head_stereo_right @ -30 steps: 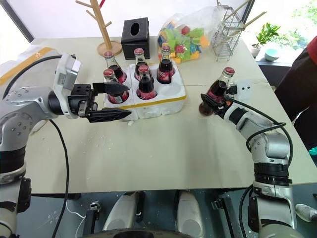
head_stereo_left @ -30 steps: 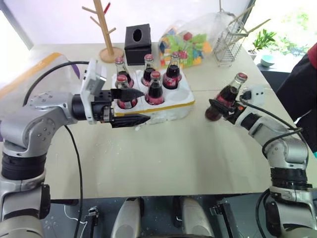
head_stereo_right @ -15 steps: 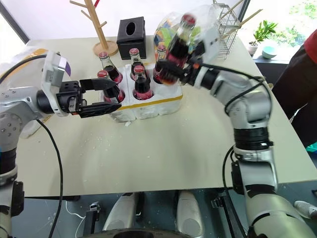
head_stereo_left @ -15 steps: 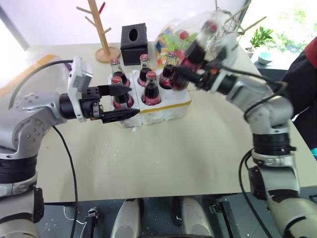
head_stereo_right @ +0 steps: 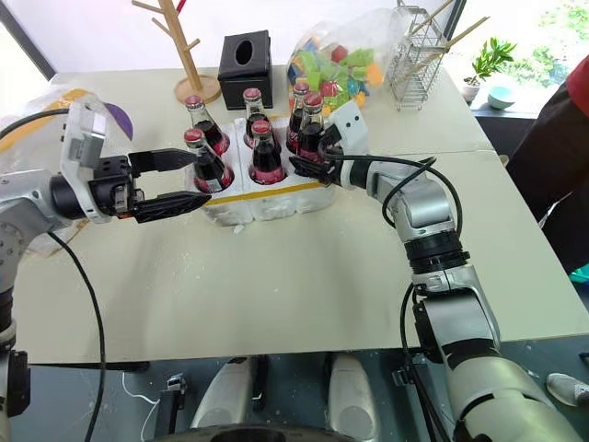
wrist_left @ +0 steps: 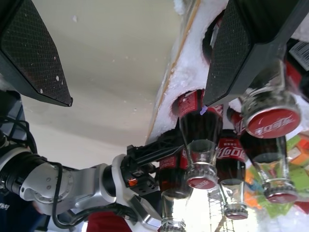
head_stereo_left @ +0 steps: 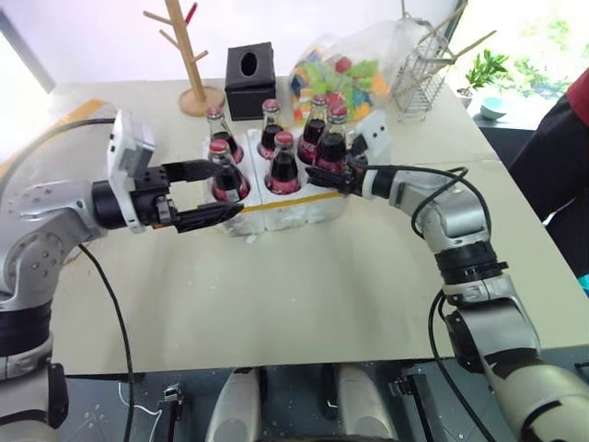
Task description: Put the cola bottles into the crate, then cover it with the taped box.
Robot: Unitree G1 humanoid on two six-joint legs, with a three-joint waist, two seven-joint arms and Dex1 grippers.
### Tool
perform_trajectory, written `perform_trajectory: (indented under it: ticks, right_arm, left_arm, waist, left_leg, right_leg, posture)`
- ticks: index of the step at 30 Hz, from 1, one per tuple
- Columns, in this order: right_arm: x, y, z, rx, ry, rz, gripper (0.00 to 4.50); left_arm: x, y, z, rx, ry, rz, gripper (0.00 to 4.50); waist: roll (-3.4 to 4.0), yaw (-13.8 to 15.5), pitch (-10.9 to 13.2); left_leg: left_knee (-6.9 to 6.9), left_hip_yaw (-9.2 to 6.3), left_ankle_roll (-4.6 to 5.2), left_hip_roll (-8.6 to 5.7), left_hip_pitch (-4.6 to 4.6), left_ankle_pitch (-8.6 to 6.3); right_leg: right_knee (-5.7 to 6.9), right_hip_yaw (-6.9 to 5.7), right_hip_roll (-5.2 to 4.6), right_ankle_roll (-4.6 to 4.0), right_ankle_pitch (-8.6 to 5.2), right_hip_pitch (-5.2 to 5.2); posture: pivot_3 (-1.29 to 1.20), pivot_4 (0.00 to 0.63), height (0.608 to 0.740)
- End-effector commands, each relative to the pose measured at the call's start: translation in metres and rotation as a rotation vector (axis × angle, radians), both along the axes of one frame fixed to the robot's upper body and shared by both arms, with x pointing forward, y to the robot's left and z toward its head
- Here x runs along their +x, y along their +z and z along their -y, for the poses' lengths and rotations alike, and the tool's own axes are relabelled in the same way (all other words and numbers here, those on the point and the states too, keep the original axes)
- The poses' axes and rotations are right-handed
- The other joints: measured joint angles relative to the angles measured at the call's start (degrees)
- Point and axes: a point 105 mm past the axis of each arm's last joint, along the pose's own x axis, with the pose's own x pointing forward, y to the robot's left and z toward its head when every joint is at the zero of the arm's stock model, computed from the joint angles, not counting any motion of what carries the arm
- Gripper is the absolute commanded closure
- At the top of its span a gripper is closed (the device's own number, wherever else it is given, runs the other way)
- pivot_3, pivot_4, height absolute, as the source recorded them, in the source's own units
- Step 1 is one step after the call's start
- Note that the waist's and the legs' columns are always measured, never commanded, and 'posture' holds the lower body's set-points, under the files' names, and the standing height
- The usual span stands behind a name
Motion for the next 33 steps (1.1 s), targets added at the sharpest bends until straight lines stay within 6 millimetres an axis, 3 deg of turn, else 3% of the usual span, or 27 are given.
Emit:
perform_trajectory:
  ticks: [1,3,4,10,16,21,26,30,33]
  right_arm:
    - [0.005,0.013,0.006,-0.011,-0.032,0.039,1.15]
    - [0.005,0.011,0.007,-0.002,-0.030,0.019,0.17]
    - [0.005,0.011,0.007,-0.008,-0.034,0.022,0.04]
    - [-0.015,0.030,0.021,0.013,0.022,0.043,0.04]
    - [-0.061,0.072,0.054,-0.031,0.126,0.108,0.04]
    - [-0.087,0.084,0.071,-0.116,0.180,0.106,0.04]
    - [-0.116,0.099,0.060,-0.095,0.342,0.121,0.04]
    - [-0.125,0.100,0.052,-0.073,0.405,0.124,0.04]
    - [-0.120,0.094,0.051,-0.073,0.389,0.114,0.04]
  left_arm:
    - [0.000,0.015,-0.014,0.013,0.048,0.073,0.00]
    - [0.001,0.015,-0.018,0.020,0.066,0.073,0.00]
    - [0.001,0.015,-0.022,0.029,0.082,0.074,0.00]
    - [-0.011,0.016,-0.062,0.104,0.206,0.056,0.00]
    - [-0.047,0.039,-0.151,0.289,0.475,0.016,0.00]
    - [-0.082,0.052,-0.208,0.416,0.619,-0.078,0.00]
    - [-0.109,0.032,-0.262,0.616,0.711,-0.291,0.00]
    - [-0.107,0.015,-0.284,0.673,0.733,-0.376,0.00]
    - [-0.093,0.002,-0.292,0.692,0.757,-0.388,0.00]
  waist:
    - [0.00,-0.01,0.00]
    - [0.00,-0.02,0.00]
    - [-0.01,-0.07,-0.01]
    - [0.00,-0.07,0.00]
    - [0.03,-0.13,0.03]
    - [0.04,-0.23,0.02]
    - [0.06,-0.45,0.04]
    - [0.05,-0.03,0.03]
    - [0.04,0.21,0.02]
  left_leg:
    - [0.00,0.00,-0.02,0.00,0.00,0.01]
    - [-0.01,-0.01,-0.03,0.00,0.04,0.02]
    - [-0.02,0.00,-0.03,0.00,0.07,0.02]
    - [-0.17,-0.02,-0.03,0.02,0.08,0.02]
    - [-0.29,0.06,-0.03,0.05,-0.19,0.01]
    - [-0.35,0.21,-0.05,0.18,-0.12,-0.01]
    - [-0.37,0.49,-0.07,0.40,-0.12,-0.02]
    - [-0.39,0.52,-0.08,0.57,-0.13,-0.03]
    - [-0.36,0.60,-0.10,0.59,-0.15,-0.03]
  right_leg:
    - [0.00,0.00,0.00,-0.02,0.01,0.00]
    - [0.01,0.00,0.00,-0.02,0.01,0.02]
    - [0.01,0.00,0.00,-0.02,0.01,0.04]
    - [0.00,0.00,0.03,-0.02,0.00,-0.02]
    - [-0.07,0.01,0.03,-0.03,-0.01,-0.36]
    - [-0.12,-0.01,0.06,-0.32,-0.21,-0.41]
    - [-0.10,0.00,0.09,-0.37,-0.30,-0.59]
    - [-0.10,-0.01,0.18,-0.63,-0.19,-0.63]
    - [-0.12,-0.01,0.13,-0.63,-0.19,-0.62]
  posture:
    - [0.00,0.150,0.740]
    - [0.00,0.150,0.740]
    - [0.00,0.150,0.740]
    - [0.00,0.150,0.740]
    - [0.00,0.150,0.740]
    - [0.00,0.150,0.740]
    - [0.00,0.150,0.740]
    - [0.00,0.150,0.740]
    - [0.00,0.150,0.740]
